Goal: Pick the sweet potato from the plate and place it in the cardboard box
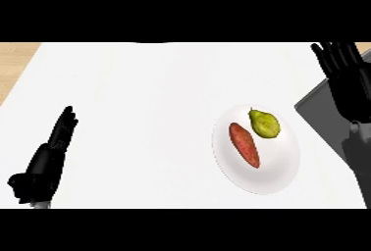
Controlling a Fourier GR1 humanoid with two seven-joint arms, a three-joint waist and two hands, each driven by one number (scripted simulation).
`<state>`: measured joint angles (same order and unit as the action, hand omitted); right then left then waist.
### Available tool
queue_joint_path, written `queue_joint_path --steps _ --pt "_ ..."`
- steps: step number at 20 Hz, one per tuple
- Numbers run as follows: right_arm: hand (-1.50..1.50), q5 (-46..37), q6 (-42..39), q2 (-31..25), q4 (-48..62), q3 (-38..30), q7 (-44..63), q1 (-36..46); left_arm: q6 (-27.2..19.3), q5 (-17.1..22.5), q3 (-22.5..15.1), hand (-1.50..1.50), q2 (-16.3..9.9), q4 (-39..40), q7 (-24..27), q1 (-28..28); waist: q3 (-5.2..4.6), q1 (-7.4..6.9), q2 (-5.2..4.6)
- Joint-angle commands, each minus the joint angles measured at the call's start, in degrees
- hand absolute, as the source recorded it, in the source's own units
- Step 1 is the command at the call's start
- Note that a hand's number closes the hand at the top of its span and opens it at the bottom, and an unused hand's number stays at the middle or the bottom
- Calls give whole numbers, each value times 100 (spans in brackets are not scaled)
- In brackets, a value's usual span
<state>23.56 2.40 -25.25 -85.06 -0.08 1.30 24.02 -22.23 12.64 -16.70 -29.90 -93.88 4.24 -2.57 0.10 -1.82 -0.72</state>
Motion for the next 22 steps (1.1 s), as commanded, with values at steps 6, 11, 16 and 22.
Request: queue_joint_path --steps 6,11,16,22 --pt "-150 1434 -2530 -790 605 -815 -688 894 1060 -335 -133 0 -632 -217 220 1171 23 216 8" --pt "-150 -637 -3359 -1125 1861 -164 -2720 374 1520 -88 -253 0 -312 292 253 1490 9 68 -55" --pt "-150 -2023 -3448 -1459 1887 200 -4554 348 1568 -105 -195 0 -234 446 159 1715 12 71 -29" --pt "-150 -3291 -2976 -1792 2318 933 -4982 970 1743 -179 -217 0 -155 667 138 1821 -3 9 2"
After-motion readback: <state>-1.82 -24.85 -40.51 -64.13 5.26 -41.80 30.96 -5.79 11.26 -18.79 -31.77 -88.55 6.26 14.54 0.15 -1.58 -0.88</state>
